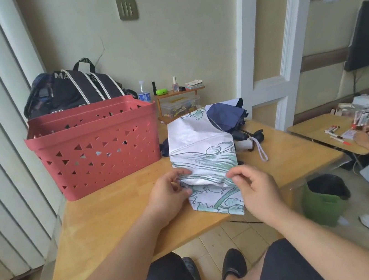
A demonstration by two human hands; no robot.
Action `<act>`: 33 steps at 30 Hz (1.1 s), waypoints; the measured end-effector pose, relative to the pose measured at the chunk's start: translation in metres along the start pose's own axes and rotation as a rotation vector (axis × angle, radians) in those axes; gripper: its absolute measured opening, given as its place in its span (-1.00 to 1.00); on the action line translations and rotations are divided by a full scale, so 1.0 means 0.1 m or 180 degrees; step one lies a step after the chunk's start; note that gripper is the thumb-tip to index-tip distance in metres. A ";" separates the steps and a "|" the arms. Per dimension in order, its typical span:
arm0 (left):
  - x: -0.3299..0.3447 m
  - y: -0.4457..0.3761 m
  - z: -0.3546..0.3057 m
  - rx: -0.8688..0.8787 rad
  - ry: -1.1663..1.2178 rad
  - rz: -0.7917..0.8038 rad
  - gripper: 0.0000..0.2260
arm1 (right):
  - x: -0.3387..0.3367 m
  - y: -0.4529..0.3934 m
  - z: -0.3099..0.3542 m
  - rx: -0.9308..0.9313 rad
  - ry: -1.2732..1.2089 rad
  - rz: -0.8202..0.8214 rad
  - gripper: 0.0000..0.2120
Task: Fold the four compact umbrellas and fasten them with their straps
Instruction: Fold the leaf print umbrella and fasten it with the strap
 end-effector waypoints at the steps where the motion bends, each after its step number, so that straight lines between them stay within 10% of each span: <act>1: -0.01 -0.01 0.01 -0.0005 -0.0096 -0.0088 -0.75 | -0.03 -0.02 0.00 0.0130 -0.0133 -0.0143 -0.67; 9: -0.01 0.04 0.04 0.0088 -0.0139 -0.0409 -0.71 | -0.02 0.02 -0.13 0.0378 0.0500 0.0350 -0.58; 14: -0.02 0.04 0.02 0.0123 -0.0536 -0.0595 -0.88 | -0.06 0.05 -0.12 -0.0172 0.1215 0.0133 -0.85; 23: 0.02 0.06 -0.03 0.0439 -0.0852 -0.0505 -0.74 | -0.03 -0.02 -0.10 -0.0498 0.1637 0.0560 -0.50; 33: 0.06 0.08 -0.07 0.0597 -0.1482 -0.0495 -0.64 | -0.02 -0.01 0.04 -0.1087 0.1954 0.0456 -0.73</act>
Point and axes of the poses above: each hand's wrist, its own y-axis away from the middle knuckle, its own x-axis out of the palm, z = x × y, the point moved 3 cm from there along -y, towards the middle knuckle, and after that the axes turned 13 degrees about -y, right-handed, at the moved point
